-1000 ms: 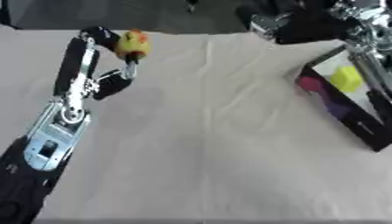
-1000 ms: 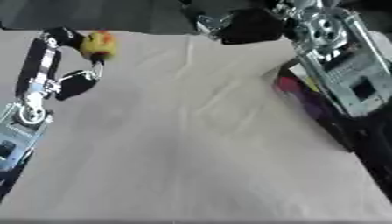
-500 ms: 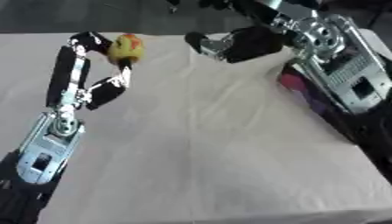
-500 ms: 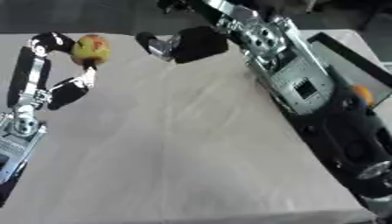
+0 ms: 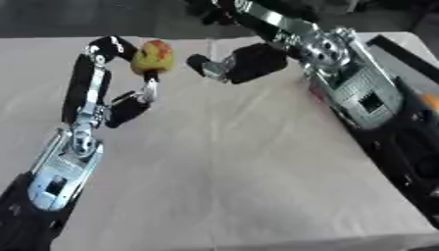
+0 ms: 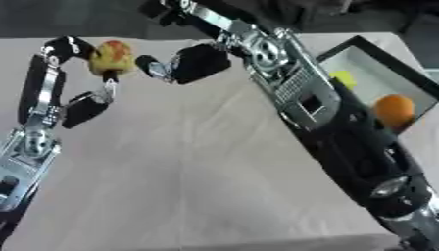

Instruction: Pick up the objects with one hand, pass them to the other hand, and then place them into the box on the other side of the table.

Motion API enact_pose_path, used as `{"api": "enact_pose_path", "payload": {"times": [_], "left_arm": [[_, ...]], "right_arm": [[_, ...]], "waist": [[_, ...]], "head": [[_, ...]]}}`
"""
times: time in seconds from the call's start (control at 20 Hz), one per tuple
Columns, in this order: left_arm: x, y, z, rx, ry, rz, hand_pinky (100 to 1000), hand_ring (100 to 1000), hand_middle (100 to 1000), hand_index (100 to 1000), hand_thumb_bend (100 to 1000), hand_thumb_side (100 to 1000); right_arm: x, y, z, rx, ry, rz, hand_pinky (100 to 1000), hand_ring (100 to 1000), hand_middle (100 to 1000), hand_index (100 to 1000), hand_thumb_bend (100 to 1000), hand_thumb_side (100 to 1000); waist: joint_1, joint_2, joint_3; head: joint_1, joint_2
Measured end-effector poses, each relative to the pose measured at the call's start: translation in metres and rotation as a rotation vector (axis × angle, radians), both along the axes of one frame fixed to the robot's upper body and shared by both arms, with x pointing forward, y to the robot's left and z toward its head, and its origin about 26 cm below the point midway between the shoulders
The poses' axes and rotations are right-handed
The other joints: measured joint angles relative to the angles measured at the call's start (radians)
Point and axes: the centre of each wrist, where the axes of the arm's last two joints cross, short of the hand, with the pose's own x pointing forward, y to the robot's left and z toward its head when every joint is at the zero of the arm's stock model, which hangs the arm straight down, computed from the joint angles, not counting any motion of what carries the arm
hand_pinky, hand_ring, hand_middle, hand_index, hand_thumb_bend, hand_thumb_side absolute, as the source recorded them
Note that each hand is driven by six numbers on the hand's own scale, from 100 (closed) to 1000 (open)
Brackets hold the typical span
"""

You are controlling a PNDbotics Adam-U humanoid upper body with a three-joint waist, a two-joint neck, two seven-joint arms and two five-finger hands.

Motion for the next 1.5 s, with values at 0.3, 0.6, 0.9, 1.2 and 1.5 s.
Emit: {"api": "enact_pose_path", "payload": {"times": [0.3, 0.6, 0.9, 1.2, 1.5], "left_arm": [[-0.001, -0.008, 0.000, -0.010, -0.015, -0.036, 803, 577, 541, 517, 100, 113], [-0.003, -0.013, 0.002, -0.020, -0.043, -0.060, 798, 579, 541, 518, 100, 105], [-0.006, -0.016, 0.005, -0.023, -0.086, -0.092, 797, 572, 536, 518, 100, 107], [-0.006, -0.018, 0.005, -0.020, -0.098, -0.126, 800, 573, 537, 519, 100, 114], [-0.005, -0.019, 0.004, -0.014, -0.097, -0.145, 803, 572, 536, 518, 100, 117]], "right_arm": [[0.008, 0.010, -0.008, -0.026, 0.004, -0.008, 948, 890, 873, 887, 336, 273], [0.016, 0.016, -0.017, -0.052, 0.014, -0.010, 948, 889, 869, 884, 335, 268], [0.024, 0.020, -0.024, -0.072, 0.017, -0.025, 948, 885, 861, 876, 326, 244], [0.027, 0.024, -0.024, -0.056, 0.006, -0.024, 951, 872, 829, 844, 291, 152], [0.026, 0.026, -0.025, -0.006, 0.020, -0.015, 955, 842, 744, 756, 189, 100]], "waist": [[-0.001, 0.000, 0.006], [-0.001, 0.000, 0.012], [-0.001, 0.001, 0.021], [-0.001, 0.004, 0.025], [-0.001, 0.009, 0.024]], "head": [[-0.009, 0.009], [-0.018, 0.014], [-0.025, 0.017], [-0.035, 0.017], [-0.034, 0.017]]}}
